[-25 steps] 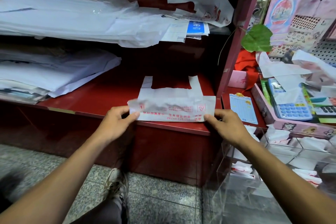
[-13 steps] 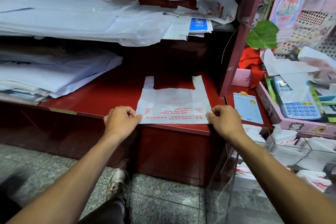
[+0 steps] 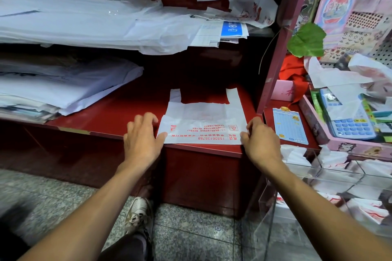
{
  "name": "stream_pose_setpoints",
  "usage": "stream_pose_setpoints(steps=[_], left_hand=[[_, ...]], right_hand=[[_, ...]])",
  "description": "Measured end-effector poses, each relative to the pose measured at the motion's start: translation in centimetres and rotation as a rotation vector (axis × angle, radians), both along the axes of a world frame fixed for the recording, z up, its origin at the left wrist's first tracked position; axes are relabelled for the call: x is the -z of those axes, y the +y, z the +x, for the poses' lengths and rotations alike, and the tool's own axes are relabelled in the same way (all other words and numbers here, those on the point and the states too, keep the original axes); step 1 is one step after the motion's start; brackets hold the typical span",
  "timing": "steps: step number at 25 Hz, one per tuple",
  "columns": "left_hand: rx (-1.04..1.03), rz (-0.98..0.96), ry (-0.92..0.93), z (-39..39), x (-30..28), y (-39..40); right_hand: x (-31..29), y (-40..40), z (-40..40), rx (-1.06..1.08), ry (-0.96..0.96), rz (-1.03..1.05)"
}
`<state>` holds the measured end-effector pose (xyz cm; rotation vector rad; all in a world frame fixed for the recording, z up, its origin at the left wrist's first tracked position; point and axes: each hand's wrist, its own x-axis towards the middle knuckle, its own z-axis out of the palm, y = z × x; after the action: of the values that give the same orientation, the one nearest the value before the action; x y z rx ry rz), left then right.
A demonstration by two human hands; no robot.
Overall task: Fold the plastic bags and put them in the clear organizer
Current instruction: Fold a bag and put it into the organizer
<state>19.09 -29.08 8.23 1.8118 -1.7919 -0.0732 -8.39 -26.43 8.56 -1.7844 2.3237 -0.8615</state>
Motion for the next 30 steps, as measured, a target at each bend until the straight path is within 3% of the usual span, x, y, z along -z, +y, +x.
stream_pose_setpoints(steps=[3, 8, 13, 17, 20, 24, 30], left_hand=[[0.223, -0.212, -0.203, -1.1, 0.3, 0.2], [0.492, 0.066, -0.27, -3.8, 1.4, 0.5], [0.574, 0.159, -0.195, -3.9, 1.7, -0.3], [0.585, 0.293, -0.179, -3.6, 1.6, -0.2], [0.559, 0.372, -0.218, -2.8, 1.3, -0.3], [0.444, 0.331, -0.401, -1.5, 0.9, -0.4], [0.418, 0.093, -0.272, 0.5, 0.8, -0.2]], right_hand=[[0.5, 0.3, 0.5, -0.03, 0.141, -0.044], [-0.1, 0.6, 2.8, -0.168, 0.431, -0.198], [0.6, 0.7, 6.3, -0.508, 0.418, -0.034], [0.9, 0.5, 5.7, -0.503, 0.345, 0.293], [0.9, 0.4, 4.3, -0.476, 0.34, 0.39], [0.6, 0.8, 2.7, -0.454, 0.328, 0.394], [-0.4, 1.8, 0.6, -0.425, 0.512, 0.203]])
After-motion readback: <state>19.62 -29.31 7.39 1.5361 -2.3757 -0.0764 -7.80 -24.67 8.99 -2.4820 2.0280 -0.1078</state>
